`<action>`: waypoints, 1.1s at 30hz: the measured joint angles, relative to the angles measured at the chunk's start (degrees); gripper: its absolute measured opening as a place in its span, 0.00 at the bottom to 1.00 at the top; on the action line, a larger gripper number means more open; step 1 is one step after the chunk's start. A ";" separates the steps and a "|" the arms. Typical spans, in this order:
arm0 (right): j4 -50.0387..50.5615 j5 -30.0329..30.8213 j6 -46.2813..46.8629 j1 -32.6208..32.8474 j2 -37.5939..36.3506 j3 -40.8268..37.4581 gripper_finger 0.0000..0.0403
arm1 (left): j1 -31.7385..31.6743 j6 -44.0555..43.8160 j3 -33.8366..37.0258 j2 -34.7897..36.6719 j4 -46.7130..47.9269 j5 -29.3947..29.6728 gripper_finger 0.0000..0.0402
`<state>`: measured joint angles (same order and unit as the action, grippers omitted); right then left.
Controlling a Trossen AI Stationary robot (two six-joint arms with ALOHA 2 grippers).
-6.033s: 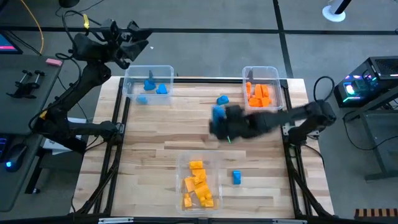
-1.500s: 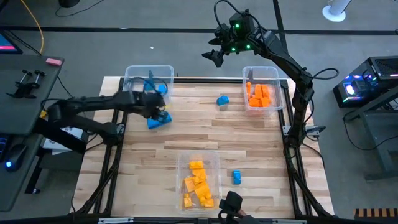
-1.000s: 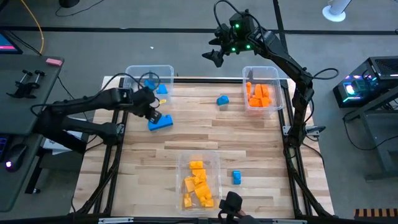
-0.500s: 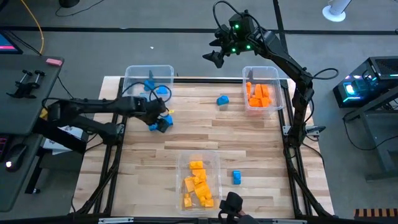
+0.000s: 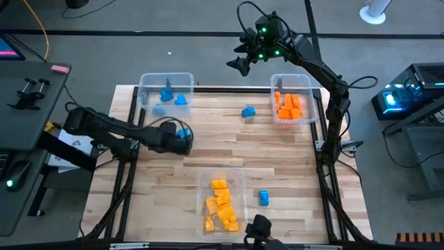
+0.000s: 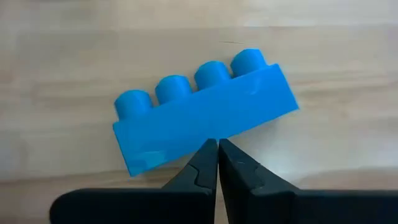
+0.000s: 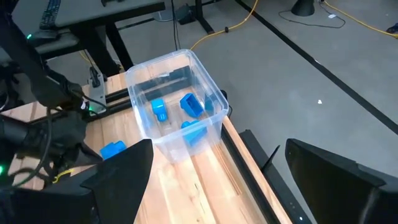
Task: Sort blocks
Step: Put the blue game piece into the top left transparent bin
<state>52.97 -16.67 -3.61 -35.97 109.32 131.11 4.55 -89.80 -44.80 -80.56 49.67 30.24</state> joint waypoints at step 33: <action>1.06 0.00 0.33 0.00 0.00 0.00 0.90 | 12.39 -30.37 -0.53 -15.84 -6.27 -2.11 0.00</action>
<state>54.03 -16.67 -3.28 -35.97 109.32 131.11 16.94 -120.17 -45.33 -96.39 43.41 28.12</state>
